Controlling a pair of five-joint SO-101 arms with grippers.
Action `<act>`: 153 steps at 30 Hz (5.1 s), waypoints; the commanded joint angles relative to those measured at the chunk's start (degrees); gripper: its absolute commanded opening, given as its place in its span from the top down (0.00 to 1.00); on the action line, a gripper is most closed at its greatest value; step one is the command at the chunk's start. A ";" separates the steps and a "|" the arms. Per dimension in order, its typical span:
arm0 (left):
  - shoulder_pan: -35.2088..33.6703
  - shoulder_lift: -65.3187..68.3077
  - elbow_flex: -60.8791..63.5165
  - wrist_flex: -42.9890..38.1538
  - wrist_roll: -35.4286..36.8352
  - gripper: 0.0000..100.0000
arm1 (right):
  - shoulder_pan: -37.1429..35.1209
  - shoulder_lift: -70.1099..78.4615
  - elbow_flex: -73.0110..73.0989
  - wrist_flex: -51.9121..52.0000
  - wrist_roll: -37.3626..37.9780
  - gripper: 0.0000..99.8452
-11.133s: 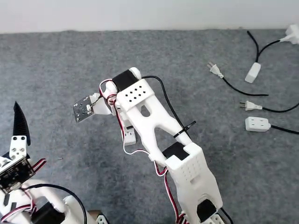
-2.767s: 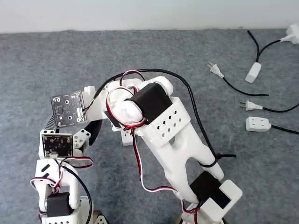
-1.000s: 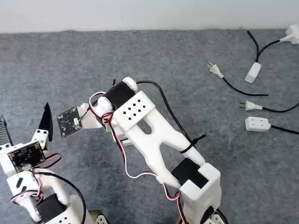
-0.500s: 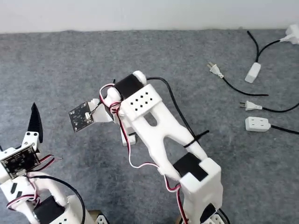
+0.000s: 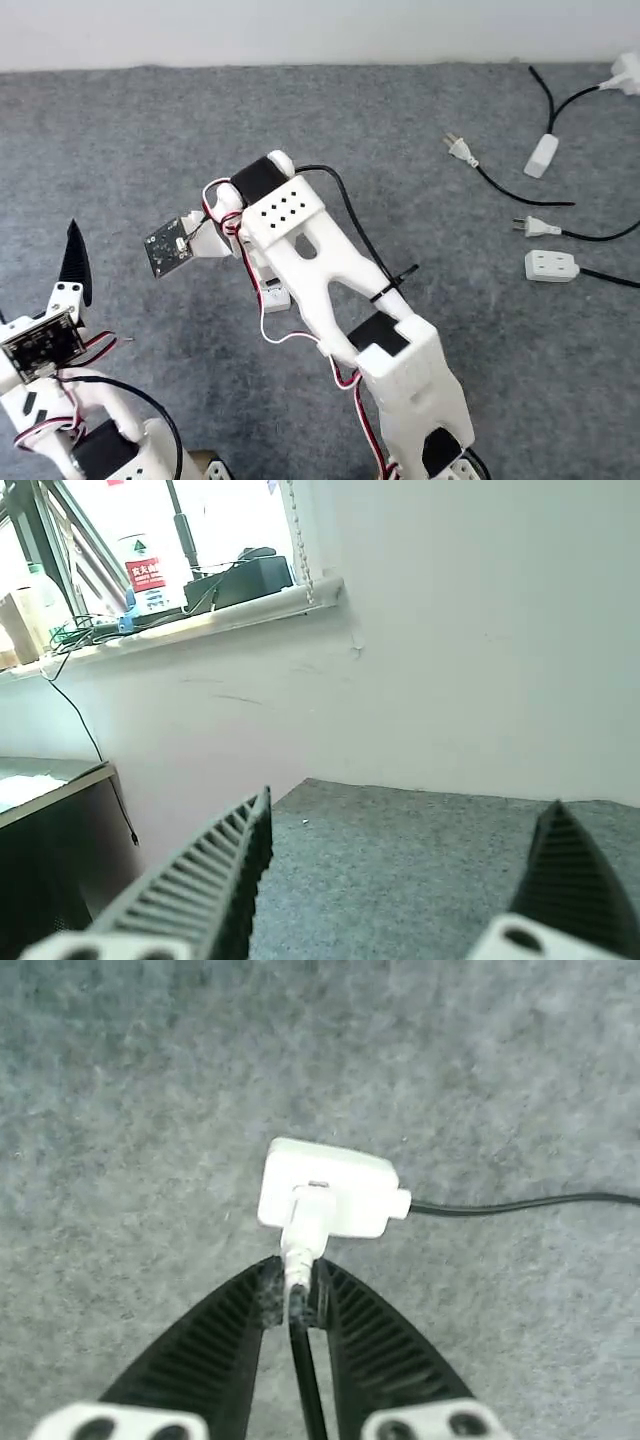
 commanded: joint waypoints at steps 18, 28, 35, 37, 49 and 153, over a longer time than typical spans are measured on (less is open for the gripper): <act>-0.09 -0.79 -2.77 -1.58 1.05 0.60 | 0.66 0.13 -10.73 2.51 -1.23 0.99; 0.00 -0.79 -2.77 -1.49 1.14 0.60 | 0.04 -6.73 -0.09 2.51 -1.32 0.99; 0.09 -0.79 -2.68 -1.41 1.14 0.60 | 0.40 -7.34 2.64 2.42 -1.32 0.99; 0.09 -0.79 -2.68 -1.41 1.14 0.60 | 0.22 -7.34 3.08 2.42 -1.32 0.99; 0.09 -0.79 -2.68 -1.32 1.14 0.60 | 0.40 -4.70 3.16 2.07 -1.32 0.99; 0.18 -0.79 -0.92 -1.67 1.23 0.60 | -0.40 12.26 -0.97 -1.10 -1.41 0.99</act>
